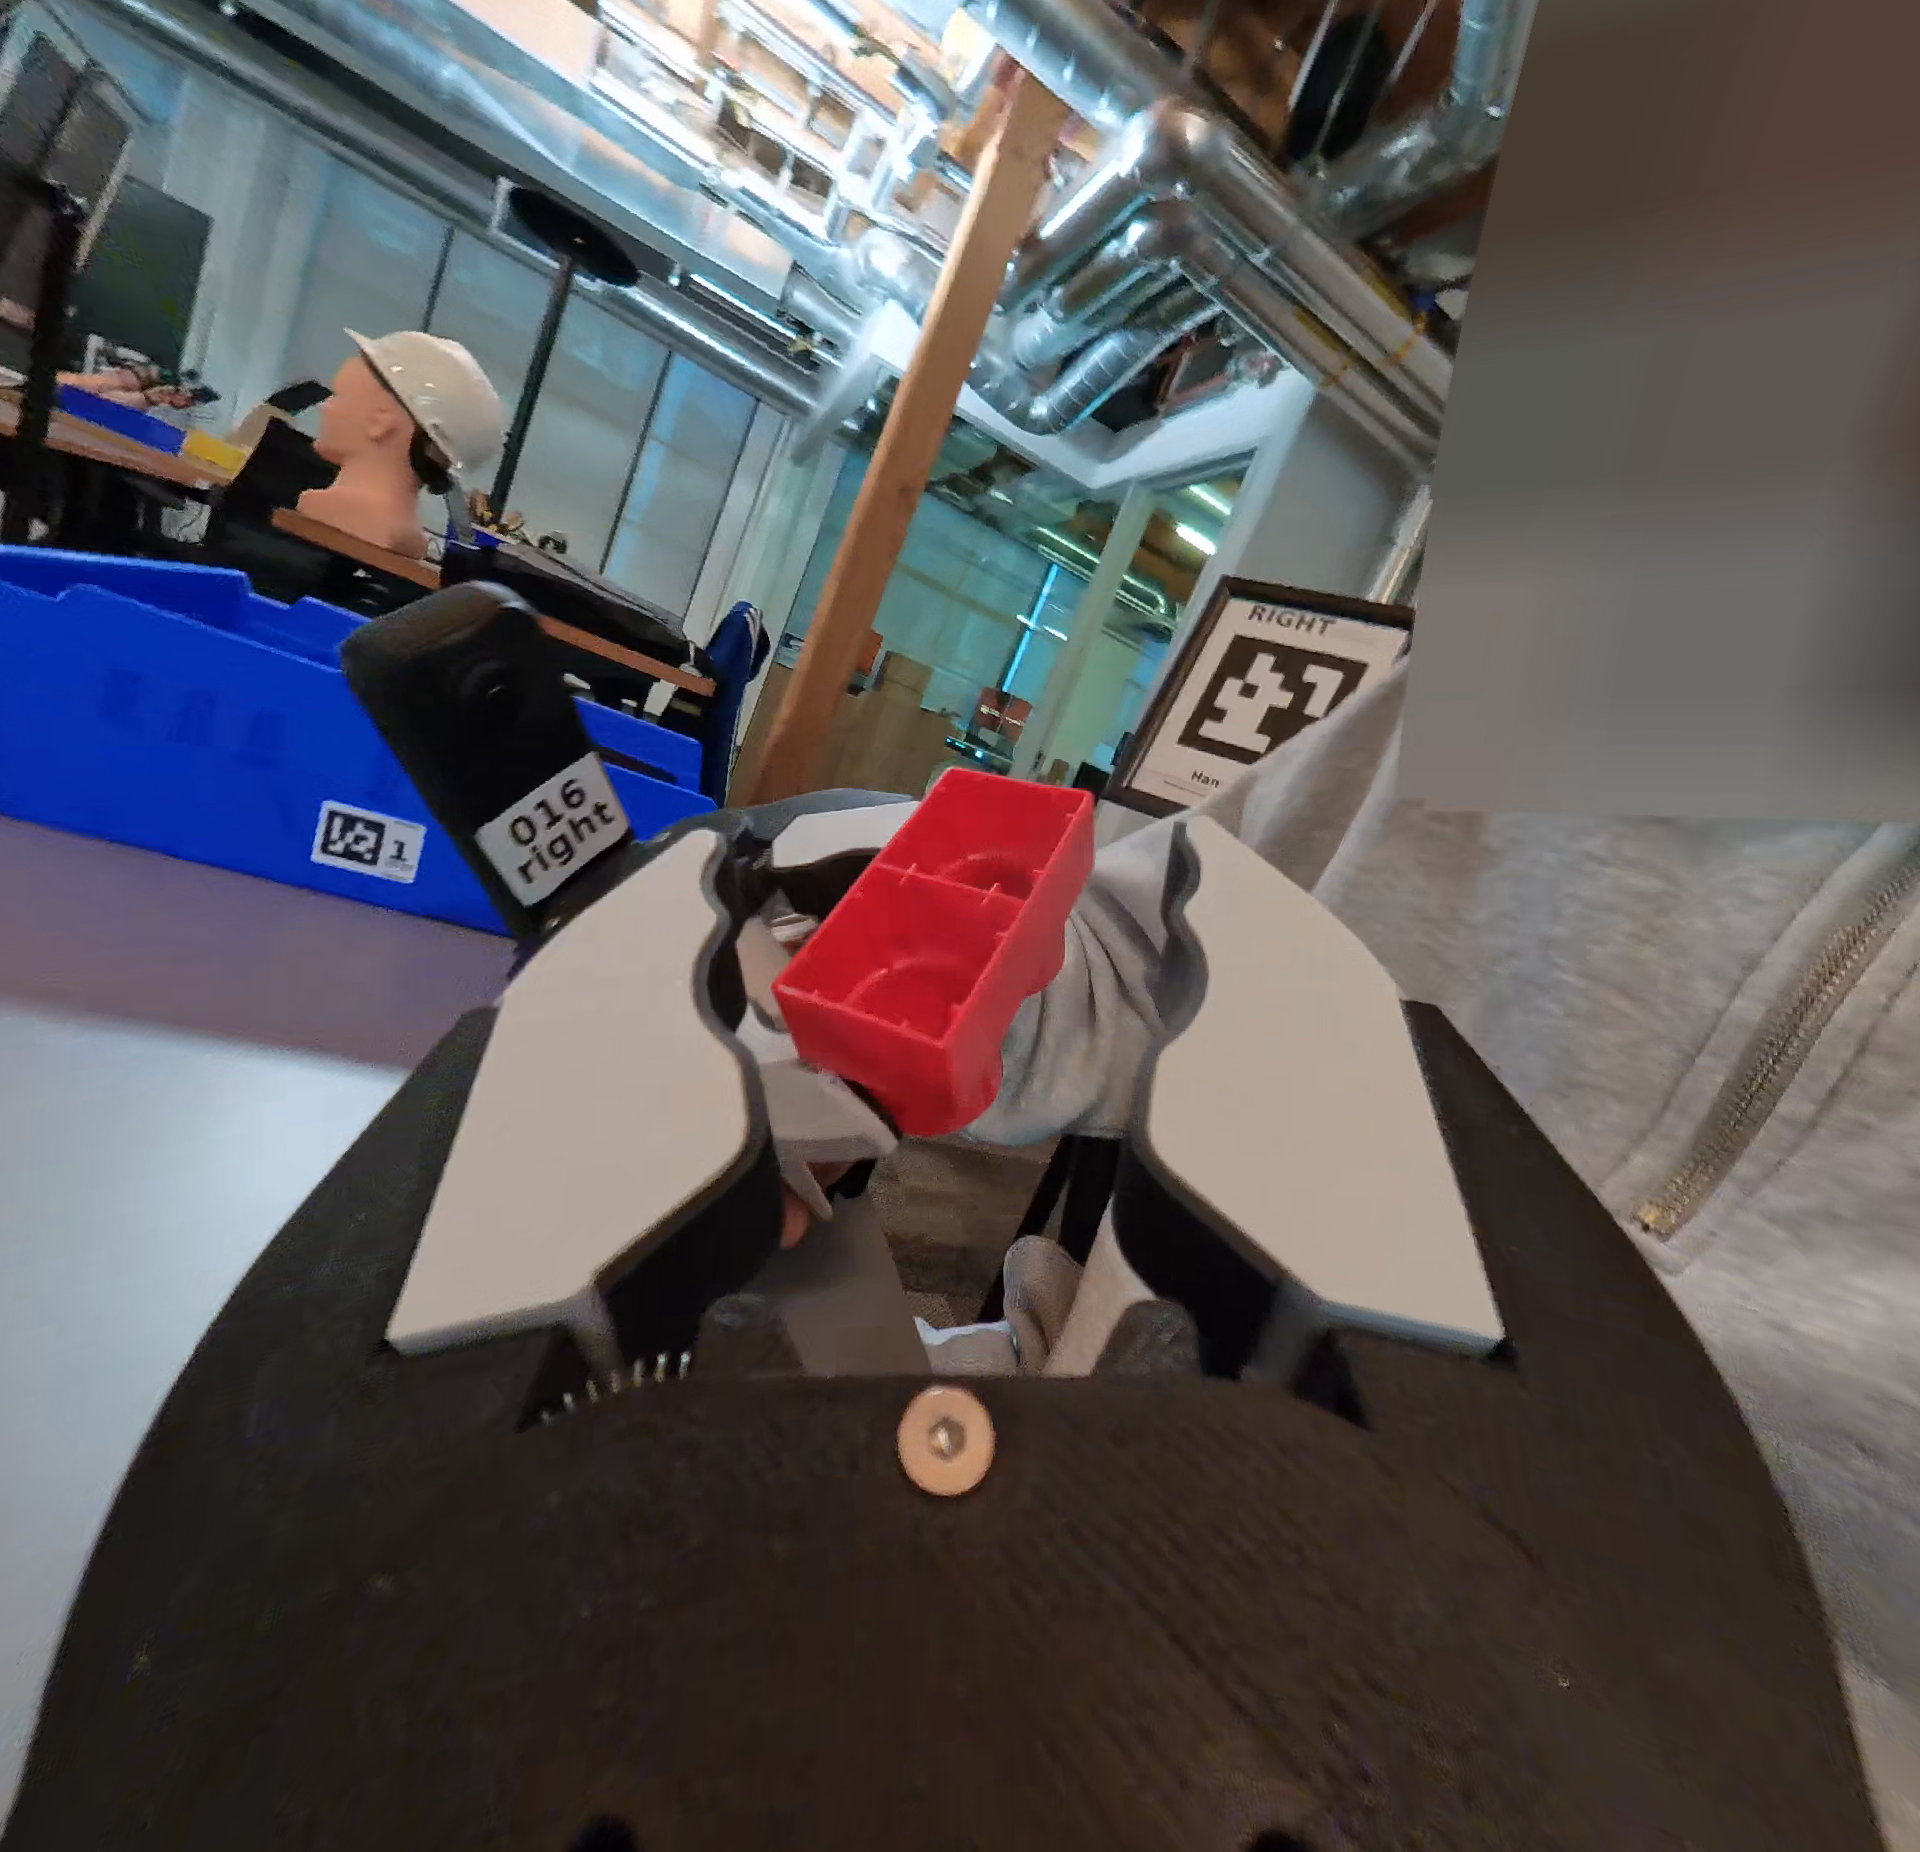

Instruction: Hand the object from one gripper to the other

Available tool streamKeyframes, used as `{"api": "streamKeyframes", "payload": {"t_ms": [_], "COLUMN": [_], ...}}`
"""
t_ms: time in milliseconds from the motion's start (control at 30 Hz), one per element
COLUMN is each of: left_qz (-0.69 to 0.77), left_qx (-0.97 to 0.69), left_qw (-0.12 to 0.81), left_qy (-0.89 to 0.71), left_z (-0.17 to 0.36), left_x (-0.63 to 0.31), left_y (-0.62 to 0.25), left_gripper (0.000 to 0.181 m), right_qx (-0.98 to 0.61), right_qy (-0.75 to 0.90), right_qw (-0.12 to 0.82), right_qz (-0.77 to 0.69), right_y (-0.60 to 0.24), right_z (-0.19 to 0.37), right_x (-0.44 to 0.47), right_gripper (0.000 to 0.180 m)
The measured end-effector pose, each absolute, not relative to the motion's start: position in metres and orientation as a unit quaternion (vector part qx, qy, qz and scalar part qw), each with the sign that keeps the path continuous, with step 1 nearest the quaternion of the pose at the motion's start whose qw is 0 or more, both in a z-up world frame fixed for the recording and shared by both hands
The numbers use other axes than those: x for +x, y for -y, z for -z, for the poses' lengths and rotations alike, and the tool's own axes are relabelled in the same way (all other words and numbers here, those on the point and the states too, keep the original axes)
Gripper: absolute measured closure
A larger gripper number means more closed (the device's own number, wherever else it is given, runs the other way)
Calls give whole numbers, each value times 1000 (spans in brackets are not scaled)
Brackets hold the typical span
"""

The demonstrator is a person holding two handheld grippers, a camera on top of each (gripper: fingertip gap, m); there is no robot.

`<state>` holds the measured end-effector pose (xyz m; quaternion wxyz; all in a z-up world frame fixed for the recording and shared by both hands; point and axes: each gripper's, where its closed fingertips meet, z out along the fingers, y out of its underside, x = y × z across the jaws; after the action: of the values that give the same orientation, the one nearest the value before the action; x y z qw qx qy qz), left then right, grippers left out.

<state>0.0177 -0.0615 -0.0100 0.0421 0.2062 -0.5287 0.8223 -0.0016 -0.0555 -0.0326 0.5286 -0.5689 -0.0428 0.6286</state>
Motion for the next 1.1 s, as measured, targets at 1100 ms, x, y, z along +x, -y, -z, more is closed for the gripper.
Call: {"api": "streamKeyframes", "payload": {"t_ms": [1100], "left_qz": [-624], "left_qx": [136], "left_qw": [18], "left_qy": [769], "left_z": [61], "left_x": [-9], "left_y": [60], "left_gripper": [143], "right_qx": [-614], "right_qy": [9], "right_qw": [448], "right_qz": [-649], "right_y": [51], "right_z": [65], "right_x": [-10], "right_gripper": [110]}}
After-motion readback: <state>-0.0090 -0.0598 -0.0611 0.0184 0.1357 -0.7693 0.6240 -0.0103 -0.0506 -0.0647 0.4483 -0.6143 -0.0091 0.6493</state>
